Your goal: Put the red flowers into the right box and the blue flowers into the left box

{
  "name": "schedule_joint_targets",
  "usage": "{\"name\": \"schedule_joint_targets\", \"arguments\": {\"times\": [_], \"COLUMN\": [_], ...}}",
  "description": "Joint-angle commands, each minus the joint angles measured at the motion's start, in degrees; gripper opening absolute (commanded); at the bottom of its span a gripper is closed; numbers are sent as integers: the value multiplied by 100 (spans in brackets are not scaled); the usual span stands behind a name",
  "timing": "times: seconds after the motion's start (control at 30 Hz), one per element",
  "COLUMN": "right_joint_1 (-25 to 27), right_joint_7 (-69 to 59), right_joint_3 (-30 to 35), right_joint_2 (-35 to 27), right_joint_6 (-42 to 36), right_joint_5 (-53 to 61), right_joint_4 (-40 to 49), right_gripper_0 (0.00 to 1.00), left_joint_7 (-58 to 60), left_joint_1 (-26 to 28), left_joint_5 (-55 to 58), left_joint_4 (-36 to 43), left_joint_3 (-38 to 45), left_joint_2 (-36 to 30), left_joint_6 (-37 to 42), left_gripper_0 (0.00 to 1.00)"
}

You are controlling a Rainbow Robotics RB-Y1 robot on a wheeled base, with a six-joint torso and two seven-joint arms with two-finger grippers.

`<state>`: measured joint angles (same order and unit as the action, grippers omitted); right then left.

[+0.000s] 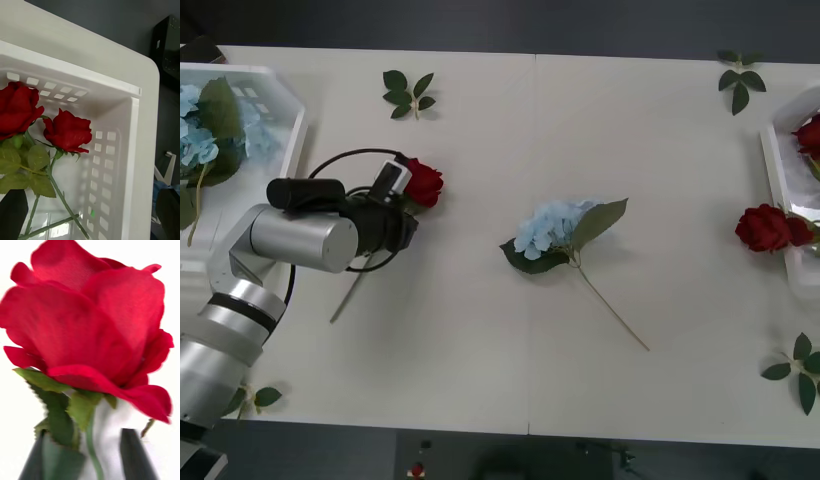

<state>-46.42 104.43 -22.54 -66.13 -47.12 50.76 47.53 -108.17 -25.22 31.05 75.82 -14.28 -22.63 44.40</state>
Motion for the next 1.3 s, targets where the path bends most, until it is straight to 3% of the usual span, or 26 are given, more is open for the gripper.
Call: {"name": "schedule_joint_targets", "arguments": {"times": [0.03,0.37,0.6,0.8,1.13,1.3], "right_joint_1": [-104,-87,159,555,863,1161], "right_joint_7": [-28,-55,-661,-1382,-1698,-1733], "right_joint_3": [101,180,180,171,171,171], "right_joint_2": [-128,-22,145,171,259,285], "right_joint_6": [-95,-939,-1001,-957,-922,-913], "right_joint_5": [391,1824,2615,2483,2298,2263], "right_joint_4": [2,828,1628,2717,3842,4475], "right_gripper_0": [100,100,100,100,100,100], "left_joint_7": [51,200,183,112,191,235], "left_joint_1": [-133,-89,351,729,773,773], "left_joint_5": [41,894,3109,5033,7978,8558], "left_joint_4": [-59,583,1787,2719,2604,2595], "left_joint_3": [-49,-31,338,1375,2043,1990], "left_joint_2": [-49,-180,-690,-752,-725,-725], "left_joint_6": [-28,-19,51,860,1317,1229], "left_gripper_0": [0,0,0,0,0,0]}}
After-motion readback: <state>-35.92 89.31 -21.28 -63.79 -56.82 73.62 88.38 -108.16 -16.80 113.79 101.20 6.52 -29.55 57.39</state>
